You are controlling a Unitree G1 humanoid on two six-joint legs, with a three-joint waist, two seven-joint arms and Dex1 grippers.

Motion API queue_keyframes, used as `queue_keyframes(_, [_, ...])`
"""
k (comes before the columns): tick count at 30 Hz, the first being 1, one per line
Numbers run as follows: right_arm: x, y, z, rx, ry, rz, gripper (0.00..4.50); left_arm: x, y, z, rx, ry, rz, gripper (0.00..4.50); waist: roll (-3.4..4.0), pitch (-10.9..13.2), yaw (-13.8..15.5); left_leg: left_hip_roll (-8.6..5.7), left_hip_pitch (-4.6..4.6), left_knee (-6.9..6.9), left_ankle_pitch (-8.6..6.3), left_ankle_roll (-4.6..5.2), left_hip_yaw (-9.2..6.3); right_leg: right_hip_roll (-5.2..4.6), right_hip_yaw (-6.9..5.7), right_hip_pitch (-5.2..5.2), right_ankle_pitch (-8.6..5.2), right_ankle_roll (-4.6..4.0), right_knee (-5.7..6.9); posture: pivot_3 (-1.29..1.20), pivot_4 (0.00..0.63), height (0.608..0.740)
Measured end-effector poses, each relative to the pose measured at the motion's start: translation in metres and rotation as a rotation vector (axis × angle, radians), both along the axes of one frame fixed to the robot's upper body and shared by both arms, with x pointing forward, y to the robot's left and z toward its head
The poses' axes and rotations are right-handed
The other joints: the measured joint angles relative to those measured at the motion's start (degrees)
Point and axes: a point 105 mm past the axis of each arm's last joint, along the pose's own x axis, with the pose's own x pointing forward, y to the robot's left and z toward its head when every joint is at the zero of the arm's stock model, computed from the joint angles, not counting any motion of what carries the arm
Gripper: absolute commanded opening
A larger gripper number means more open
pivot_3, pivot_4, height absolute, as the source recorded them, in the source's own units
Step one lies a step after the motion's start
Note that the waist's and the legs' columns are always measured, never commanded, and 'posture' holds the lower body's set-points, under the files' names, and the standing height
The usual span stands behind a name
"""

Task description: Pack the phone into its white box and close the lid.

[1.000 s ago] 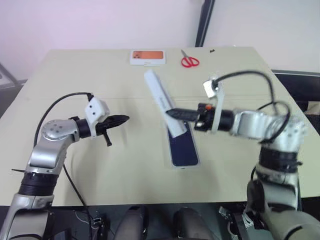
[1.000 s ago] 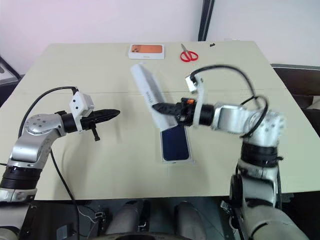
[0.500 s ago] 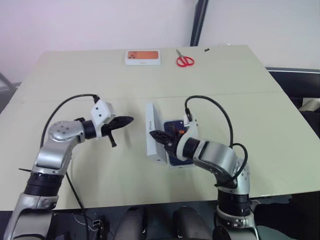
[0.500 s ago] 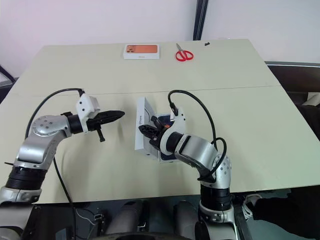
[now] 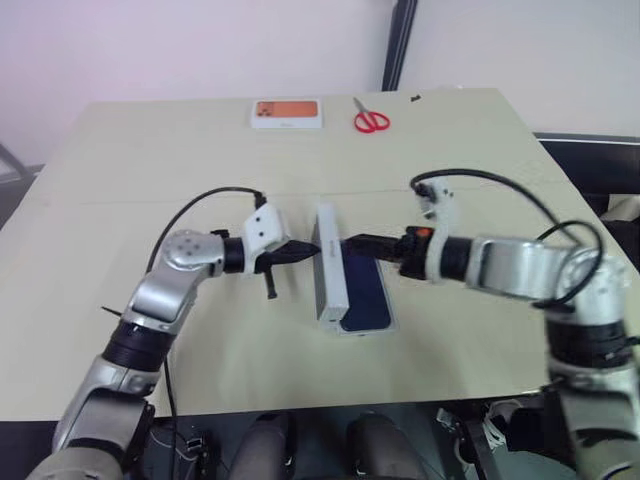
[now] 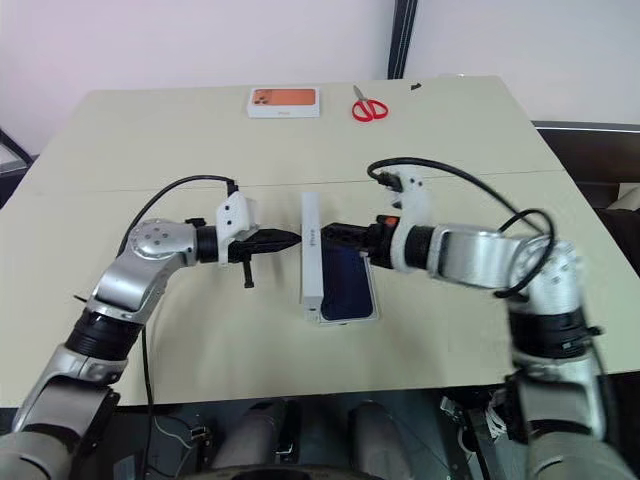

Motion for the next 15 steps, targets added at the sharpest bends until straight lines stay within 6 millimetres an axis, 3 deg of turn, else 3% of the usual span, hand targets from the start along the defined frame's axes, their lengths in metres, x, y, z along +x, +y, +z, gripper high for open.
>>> queue_keyframes(5, [0.015,-0.02,-0.004,-0.222,-0.101,0.003,3.89,-0.009,-0.023,-0.009,0.036,0.004,-0.08,0.0,0.01,-0.01,-0.01,0.0,-0.04,0.02,-0.03,0.06,0.04,-0.01,0.04,0.02,0.0,0.0,-0.1,0.0,0.15,0.74])
queue_keyframes(6, [0.019,-0.025,-0.005,-0.289,-0.142,0.009,3.66,-0.01,-0.024,-0.008,0.035,0.001,-0.081,0.0,0.01,-0.01,0.07,0.0,-0.04,0.03,-0.03,0.06,0.02,0.0,0.03,0.02,0.0,0.0,-0.11,0.0,0.15,0.74])
queue_keyframes(8, [0.023,-0.031,-0.005,-0.399,-0.215,0.03,3.01,-0.006,-0.022,-0.005,0.029,-0.011,-0.056,0.0,0.01,-0.01,0.16,0.0,-0.04,0.04,-0.04,0.06,0.01,-0.01,0.03,0.02,0.0,0.0,-0.13,0.0,0.15,0.74])
queue_keyframes(10, [0.026,-0.035,-0.007,-0.5,-0.286,0.067,2.0,0.001,-0.015,0.0,0.016,-0.02,-0.004,0.0,0.01,-0.01,0.22,0.0,-0.04,0.05,-0.04,0.06,0.01,-0.01,0.03,0.02,0.0,0.0,-0.14,0.0,0.15,0.74])
queue_keyframes(13, [0.025,-0.038,-0.014,-0.675,-0.398,0.173,0.4,0.016,0.013,0.007,0.024,-0.031,0.136,0.0,0.01,-0.01,0.04,0.0,-0.04,0.04,-0.04,0.06,0.01,-0.01,0.04,-0.02,0.0,0.0,-0.13,0.0,0.15,0.74])
queue_keyframes(14, [0.024,-0.038,-0.015,-0.708,-0.425,0.21,0.02,0.018,0.021,0.007,0.036,-0.034,0.171,0.0,0.01,-0.01,-0.02,0.0,-0.04,0.03,-0.04,0.06,0.0,-0.01,0.04,-0.03,0.0,0.0,-0.13,0.0,0.15,0.74])
queue_keyframes(15, [0.021,-0.035,-0.017,-0.737,-0.453,0.258,0.02,0.02,0.032,0.006,0.055,-0.036,0.209,0.0,0.01,-0.01,-0.04,0.0,-0.03,0.02,-0.04,0.06,0.01,-0.01,0.04,-0.02,0.0,0.0,-0.13,0.0,0.15,0.74])
